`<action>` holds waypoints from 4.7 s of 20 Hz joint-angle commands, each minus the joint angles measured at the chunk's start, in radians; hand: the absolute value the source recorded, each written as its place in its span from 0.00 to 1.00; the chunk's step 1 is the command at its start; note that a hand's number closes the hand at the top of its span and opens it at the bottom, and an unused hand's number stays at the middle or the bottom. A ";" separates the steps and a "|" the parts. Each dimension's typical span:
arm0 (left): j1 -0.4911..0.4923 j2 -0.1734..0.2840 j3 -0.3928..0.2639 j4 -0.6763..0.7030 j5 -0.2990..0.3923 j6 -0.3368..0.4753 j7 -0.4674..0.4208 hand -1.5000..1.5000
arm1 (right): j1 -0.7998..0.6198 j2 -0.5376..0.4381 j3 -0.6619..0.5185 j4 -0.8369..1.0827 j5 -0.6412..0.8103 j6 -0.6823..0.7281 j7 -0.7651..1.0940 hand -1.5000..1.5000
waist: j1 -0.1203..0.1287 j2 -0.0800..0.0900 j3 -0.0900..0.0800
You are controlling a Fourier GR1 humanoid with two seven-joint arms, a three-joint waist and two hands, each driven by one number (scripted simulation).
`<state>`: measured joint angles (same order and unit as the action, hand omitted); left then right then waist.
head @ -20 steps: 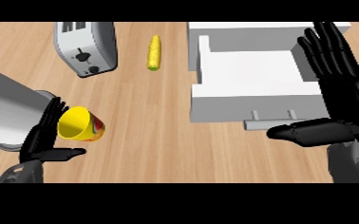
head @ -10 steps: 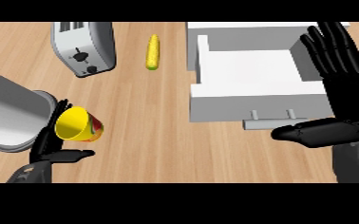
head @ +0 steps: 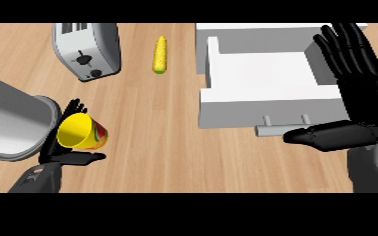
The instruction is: Pick up the cup, place it into the drawer and close the drawer
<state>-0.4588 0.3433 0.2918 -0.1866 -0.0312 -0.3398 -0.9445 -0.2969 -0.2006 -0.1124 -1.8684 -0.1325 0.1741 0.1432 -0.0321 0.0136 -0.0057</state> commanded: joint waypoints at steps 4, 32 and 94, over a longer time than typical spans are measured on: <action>0.007 -0.053 -0.005 -0.016 0.016 -0.223 -0.113 1.00 | 0.015 0.000 -0.007 0.018 0.016 -0.001 -0.030 0.00 | 0.003 0.001 -0.001; -0.259 -0.276 -0.008 -0.356 0.076 0.199 -0.018 1.00 | 0.056 -0.035 -0.060 0.028 -0.013 0.035 -0.039 0.00 | 0.037 -0.020 0.007; -0.840 -0.343 -0.531 -0.192 0.659 0.640 0.457 0.00 | -0.009 -0.195 0.301 0.064 -0.019 0.481 0.079 0.00 | -0.085 0.009 0.006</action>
<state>-1.2829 0.0000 -0.2565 -0.3961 0.5979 0.2929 -0.4594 -0.3664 -0.3387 0.1463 -1.7817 -0.2370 0.6181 0.2028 -0.1452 0.0289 0.0000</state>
